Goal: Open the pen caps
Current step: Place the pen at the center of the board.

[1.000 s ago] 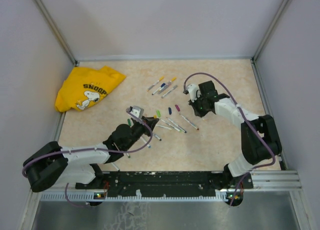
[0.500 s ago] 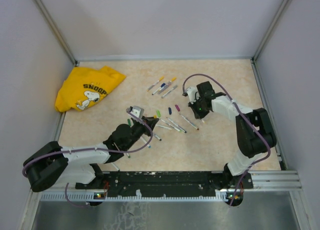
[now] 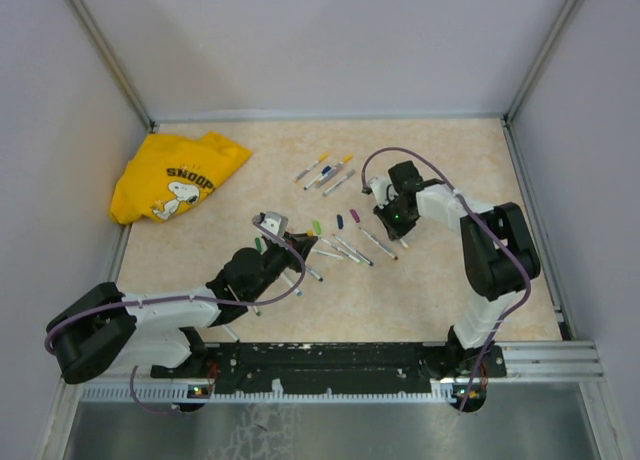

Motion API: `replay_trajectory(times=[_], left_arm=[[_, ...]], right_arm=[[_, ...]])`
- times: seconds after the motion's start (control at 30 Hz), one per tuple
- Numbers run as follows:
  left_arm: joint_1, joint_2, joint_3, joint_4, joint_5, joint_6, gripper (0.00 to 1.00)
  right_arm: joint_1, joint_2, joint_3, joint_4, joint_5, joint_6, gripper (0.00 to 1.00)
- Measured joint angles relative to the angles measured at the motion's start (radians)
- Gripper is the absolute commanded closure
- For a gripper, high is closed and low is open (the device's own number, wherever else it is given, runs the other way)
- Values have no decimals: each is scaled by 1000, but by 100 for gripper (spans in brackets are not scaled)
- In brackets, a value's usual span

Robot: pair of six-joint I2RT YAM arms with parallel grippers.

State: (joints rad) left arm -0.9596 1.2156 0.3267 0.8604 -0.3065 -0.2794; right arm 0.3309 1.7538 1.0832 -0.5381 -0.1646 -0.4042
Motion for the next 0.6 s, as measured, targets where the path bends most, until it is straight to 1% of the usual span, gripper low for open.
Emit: replay_trajectory(times=[0.1,0.13,0.23,0.27,0.3,0.4,0.47,0.6], left_arm=[[0,0,0,0,0,0,100],[0,0,0,0,0,0,100],[0,0,0,1,0,0,100],[0,0,0,1,0,0,100],[0,0,0,1,0,0,100],[0,0,0,4,0,0,100],[0,0,0,8,0,0,100],[0,0,0,13,0,0,100]], right_arm=[[0,2,5,-9,-2,-5,79],[0,2,5,-10,-2,-5,77],[0,2,5,-13,-6,-5,76],[0,2,5,-14,-8,-6,71],[0,2,5,-14,-9,-5,69],[0,2,6,-18,-11,-5,69],[0,2,6,-19,-13,-6,64],[0,1,7,-23,-13,-6,64]])
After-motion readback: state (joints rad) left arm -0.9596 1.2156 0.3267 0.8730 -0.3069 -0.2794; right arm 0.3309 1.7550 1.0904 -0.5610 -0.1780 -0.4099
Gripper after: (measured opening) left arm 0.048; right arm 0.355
